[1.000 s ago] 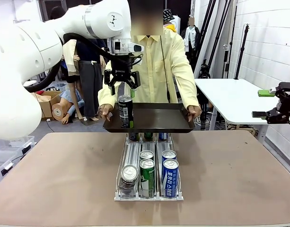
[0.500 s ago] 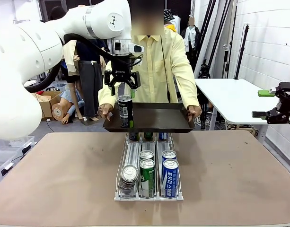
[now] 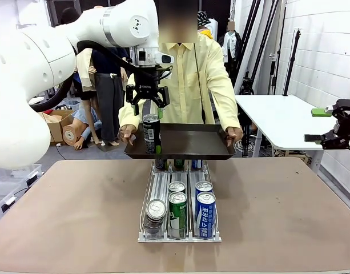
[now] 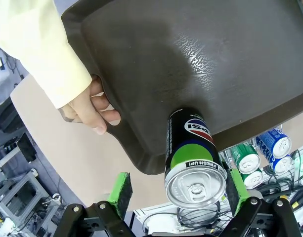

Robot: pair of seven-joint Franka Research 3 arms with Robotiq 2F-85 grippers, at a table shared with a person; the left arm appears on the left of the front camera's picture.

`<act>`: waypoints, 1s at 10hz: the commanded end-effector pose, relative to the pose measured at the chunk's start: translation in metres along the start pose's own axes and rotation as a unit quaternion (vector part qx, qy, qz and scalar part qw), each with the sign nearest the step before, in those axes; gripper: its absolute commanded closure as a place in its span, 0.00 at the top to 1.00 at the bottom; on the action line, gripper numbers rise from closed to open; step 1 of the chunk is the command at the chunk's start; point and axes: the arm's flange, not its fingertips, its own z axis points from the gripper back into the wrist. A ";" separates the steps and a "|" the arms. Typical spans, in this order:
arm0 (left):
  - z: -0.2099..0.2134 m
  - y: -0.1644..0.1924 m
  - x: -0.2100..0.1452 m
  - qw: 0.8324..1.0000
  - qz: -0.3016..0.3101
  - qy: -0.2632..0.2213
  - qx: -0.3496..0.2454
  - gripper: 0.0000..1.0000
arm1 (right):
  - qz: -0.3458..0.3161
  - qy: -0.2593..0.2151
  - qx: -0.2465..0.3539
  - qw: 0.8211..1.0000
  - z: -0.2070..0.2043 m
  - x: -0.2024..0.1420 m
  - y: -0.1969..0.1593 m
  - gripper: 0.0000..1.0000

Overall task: Retrieve and hand over the desired beverage to the person.
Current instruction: Pick up another can of the same type that the person held from the Automatic Can Dispenser.

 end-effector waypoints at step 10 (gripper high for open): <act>0.021 0.060 -0.043 0.985 0.037 -0.064 -0.155 1.00 | -0.004 0.000 0.006 1.000 0.001 0.000 0.001 1.00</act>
